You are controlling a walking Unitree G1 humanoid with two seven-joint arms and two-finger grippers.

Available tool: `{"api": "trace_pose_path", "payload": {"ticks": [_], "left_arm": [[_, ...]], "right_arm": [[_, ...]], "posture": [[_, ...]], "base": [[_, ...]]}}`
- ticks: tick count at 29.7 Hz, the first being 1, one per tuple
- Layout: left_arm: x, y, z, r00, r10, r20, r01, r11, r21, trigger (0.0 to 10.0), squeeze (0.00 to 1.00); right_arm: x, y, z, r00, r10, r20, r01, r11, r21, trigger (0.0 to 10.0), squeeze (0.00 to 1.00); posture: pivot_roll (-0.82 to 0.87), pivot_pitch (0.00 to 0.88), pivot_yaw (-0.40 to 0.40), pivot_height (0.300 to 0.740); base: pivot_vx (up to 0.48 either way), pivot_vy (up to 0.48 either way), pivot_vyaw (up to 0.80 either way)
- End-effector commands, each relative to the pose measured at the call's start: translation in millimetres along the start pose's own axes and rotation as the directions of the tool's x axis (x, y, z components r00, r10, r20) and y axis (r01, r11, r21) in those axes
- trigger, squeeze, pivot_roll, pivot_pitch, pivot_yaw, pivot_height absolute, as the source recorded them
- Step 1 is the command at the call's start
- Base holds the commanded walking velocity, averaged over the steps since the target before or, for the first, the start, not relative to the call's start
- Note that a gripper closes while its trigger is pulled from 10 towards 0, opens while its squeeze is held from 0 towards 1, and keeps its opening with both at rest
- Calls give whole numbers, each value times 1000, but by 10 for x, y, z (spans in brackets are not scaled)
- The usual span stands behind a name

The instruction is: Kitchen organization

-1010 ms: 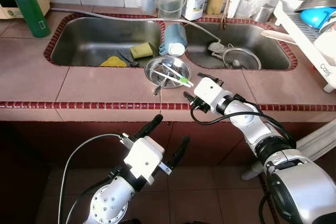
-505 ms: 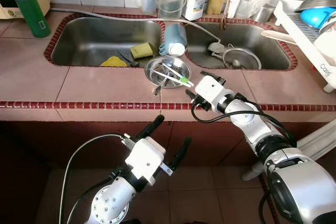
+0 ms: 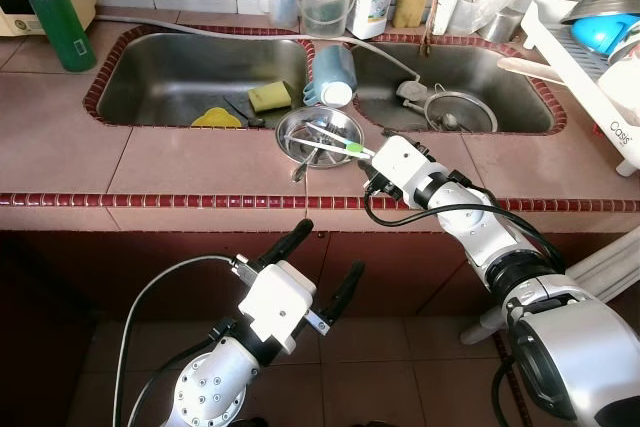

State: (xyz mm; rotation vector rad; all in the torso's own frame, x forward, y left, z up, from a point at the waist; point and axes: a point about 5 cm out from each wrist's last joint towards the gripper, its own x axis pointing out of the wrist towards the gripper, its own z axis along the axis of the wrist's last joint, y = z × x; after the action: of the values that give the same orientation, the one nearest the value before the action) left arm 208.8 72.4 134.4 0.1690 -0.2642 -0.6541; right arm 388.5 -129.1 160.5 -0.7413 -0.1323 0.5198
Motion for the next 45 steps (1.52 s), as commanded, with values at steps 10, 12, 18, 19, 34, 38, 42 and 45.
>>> {"api": "trace_pose_path", "payload": {"ticks": [10,12,18,19,34,38,42,45], "left_arm": [[3,-23,37,1000,-5,5,5,1000,6,10000,0],[5,-19,37,1000,-5,5,5,1000,6,10000,0],[6,-17,41,1000,-4,7,4,1000,9,10000,0],[5,-17,43,1000,-3,8,3,1000,8,10000,0],[10,-23,48,1000,-6,10,6,1000,7,10000,0],[15,-23,47,1000,-7,11,6,1000,7,10000,0],[22,-19,46,1000,-6,12,5,1000,7,10000,0],[26,-11,44,1000,-4,13,4,1000,8,10000,0]], "right_arm": [[9,-54,9,1000,-13,-12,13,1000,0,0,0],[13,-51,13,1000,-16,-11,16,1000,4,0,0],[16,-46,13,1000,-21,-11,21,1000,16,0,0],[16,-44,13,1000,-20,-11,20,1000,20,0,0],[20,-48,14,1000,-27,-14,27,999,29,0,0],[17,-50,11,999,-32,-13,33,999,31,0,0],[9,-68,14,999,-50,-3,50,998,44,0,0],[5,-87,24,998,-64,10,63,996,65,0,0]], "posture": [[-97,160,-64,740],[-97,159,-64,740],[-95,158,-64,740],[-95,158,-64,740],[-92,156,-64,740],[-95,148,-63,740],[-94,141,-64,740],[-93,136,-65,740]], "base": [[0,0,0],[0,0,0],[0,0,0],[0,0,0],[0,0,0],[0,0,0],[0,0,0],[0,0,0]]}}
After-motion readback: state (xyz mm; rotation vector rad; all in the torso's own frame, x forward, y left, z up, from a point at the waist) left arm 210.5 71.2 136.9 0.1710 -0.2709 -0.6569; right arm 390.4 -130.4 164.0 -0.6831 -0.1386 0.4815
